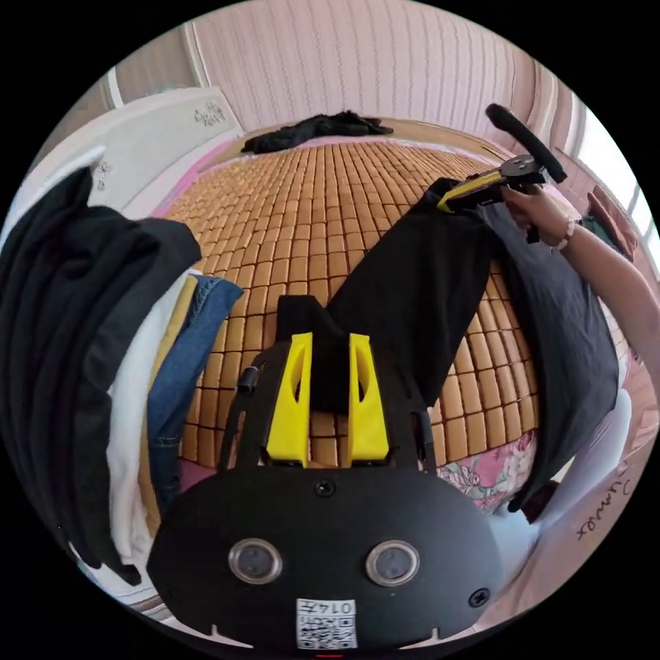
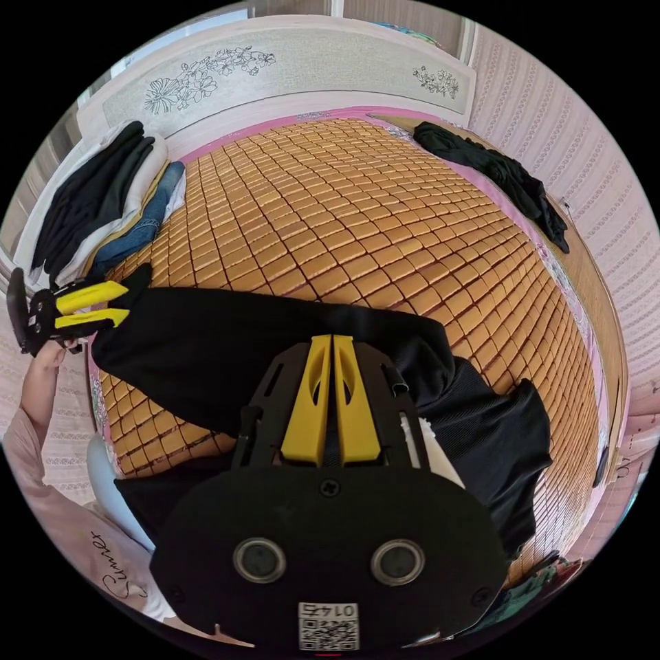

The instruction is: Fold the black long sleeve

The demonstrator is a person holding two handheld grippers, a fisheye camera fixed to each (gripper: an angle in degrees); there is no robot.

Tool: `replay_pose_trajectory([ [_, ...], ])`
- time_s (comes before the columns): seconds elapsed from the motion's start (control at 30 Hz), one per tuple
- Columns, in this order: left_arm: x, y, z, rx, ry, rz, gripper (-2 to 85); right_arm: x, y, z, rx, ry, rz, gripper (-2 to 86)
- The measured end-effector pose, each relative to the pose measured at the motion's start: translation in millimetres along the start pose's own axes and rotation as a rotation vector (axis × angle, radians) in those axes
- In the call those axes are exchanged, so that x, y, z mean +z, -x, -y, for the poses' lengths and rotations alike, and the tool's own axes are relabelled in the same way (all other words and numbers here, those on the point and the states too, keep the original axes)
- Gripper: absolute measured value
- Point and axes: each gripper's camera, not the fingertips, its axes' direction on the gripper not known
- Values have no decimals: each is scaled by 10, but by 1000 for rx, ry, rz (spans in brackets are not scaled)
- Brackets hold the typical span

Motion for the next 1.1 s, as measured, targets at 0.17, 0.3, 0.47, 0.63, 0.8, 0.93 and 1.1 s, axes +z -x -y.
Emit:
replay_pose_trajectory([
  [0.17, -437, 512, -478, -189, -156, -83, -7, 28, 9, 44, -9, 8, 8, -4],
  [0.3, -762, 661, -1123, -317, -249, -87, -8, 51, 25, 67, -4, -3, 10, -4],
  [0.47, -758, 787, -1769, -444, -148, -46, 0, 71, 64, 96, -2, 0, 7, -4],
  [0.63, -772, 874, -1670, -439, -186, -20, 51, 85, 147, 153, -16, 12, -18, -4],
  [0.8, -501, 895, -1345, -396, -110, -55, 72, 104, 161, 153, 28, -8, -55, -4],
  [0.93, -613, 836, -1393, -374, -121, -17, 69, 114, 117, 151, 84, -24, -95, -4],
  [1.1, -735, 831, -1538, -380, -124, 28, 76, 124, 125, 141, 101, -25, -78, -3],
])
